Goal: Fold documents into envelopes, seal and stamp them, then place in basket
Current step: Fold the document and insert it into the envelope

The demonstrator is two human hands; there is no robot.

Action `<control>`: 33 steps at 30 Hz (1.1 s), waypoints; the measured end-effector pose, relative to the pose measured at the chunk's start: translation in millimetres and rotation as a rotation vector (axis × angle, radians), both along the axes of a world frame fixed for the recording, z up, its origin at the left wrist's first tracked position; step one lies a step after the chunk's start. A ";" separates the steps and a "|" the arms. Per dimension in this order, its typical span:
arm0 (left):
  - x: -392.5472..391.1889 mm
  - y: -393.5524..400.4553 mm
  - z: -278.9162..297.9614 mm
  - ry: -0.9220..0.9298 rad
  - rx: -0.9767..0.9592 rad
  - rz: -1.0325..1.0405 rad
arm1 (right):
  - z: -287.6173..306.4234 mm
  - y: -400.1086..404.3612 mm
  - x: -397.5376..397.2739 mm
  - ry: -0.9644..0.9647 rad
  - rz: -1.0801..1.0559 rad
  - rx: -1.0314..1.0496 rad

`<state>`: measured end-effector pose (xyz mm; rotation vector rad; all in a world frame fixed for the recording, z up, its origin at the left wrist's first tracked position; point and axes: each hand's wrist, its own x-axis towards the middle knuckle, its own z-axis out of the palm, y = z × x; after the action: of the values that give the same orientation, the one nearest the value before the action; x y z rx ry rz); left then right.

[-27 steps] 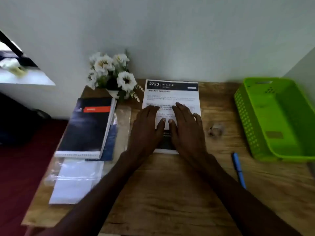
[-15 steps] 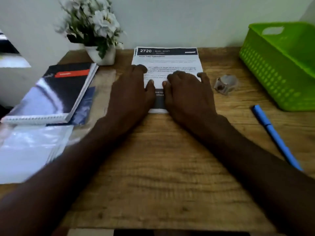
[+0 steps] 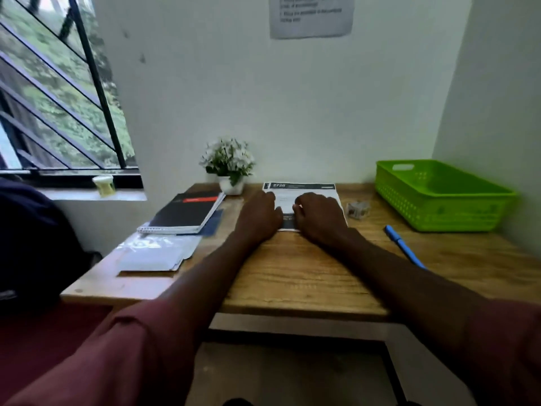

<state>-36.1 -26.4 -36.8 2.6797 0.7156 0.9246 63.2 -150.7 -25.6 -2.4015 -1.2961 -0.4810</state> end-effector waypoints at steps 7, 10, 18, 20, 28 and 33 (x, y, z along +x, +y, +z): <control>7.5 6.9 0.1 0.043 0.030 0.061 | 7.1 -3.8 5.0 0.000 -0.041 -0.001; 8.0 6.7 -1.3 0.103 0.070 0.091 | 6.0 -3.8 11.5 0.021 -0.039 -0.021; 20.7 17.8 -10.3 0.155 0.099 0.152 | -0.8 4.9 22.0 0.008 -0.011 -0.022; 22.6 18.5 -10.0 0.184 0.053 0.191 | -3.7 6.9 22.9 0.005 0.000 -0.027; 66.1 43.3 18.6 0.272 -0.134 0.193 | -5.7 8.3 27.0 -0.008 0.036 -0.066; 62.2 47.5 5.9 0.206 -0.189 0.202 | -0.5 6.6 30.1 0.026 0.060 -0.084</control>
<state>26.1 21.1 -30.9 2.5919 1.0772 0.5919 93.4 -144.1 -26.1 -2.4197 -1.3987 -0.3846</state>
